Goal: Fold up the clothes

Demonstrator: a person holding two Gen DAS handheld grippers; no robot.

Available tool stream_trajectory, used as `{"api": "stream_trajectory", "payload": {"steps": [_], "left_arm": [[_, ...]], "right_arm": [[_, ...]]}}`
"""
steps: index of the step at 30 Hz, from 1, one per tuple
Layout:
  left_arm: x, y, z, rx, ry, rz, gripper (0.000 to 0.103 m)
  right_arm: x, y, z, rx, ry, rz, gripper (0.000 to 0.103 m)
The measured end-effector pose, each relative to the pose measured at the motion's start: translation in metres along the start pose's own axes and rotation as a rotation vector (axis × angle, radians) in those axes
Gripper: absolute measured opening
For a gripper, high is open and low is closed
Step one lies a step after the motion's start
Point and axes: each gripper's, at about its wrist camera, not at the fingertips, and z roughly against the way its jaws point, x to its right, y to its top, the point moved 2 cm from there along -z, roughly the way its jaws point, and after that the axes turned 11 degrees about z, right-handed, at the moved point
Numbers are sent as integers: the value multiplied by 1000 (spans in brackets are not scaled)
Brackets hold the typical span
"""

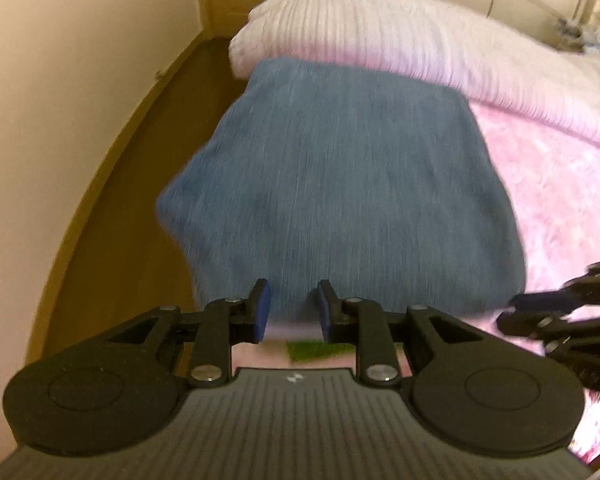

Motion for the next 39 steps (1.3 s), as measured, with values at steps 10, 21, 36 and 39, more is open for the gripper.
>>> {"api": "stream_trajectory", "payload": {"steps": [10,21,36,39], "left_arm": [[31,-11,111,120,48,170,42],[115,-40,177,157,168,311,45],[197,-82,210,208,316,448,57],[212,-89,209,218,365,450,60]], "right_arm": [[17,-22,78,125,2,-43,50],[54,-37,153,168,76,119,62],[105,-74,194,191,135,202,64],[114,-81,202,199,150,217,65]]}}
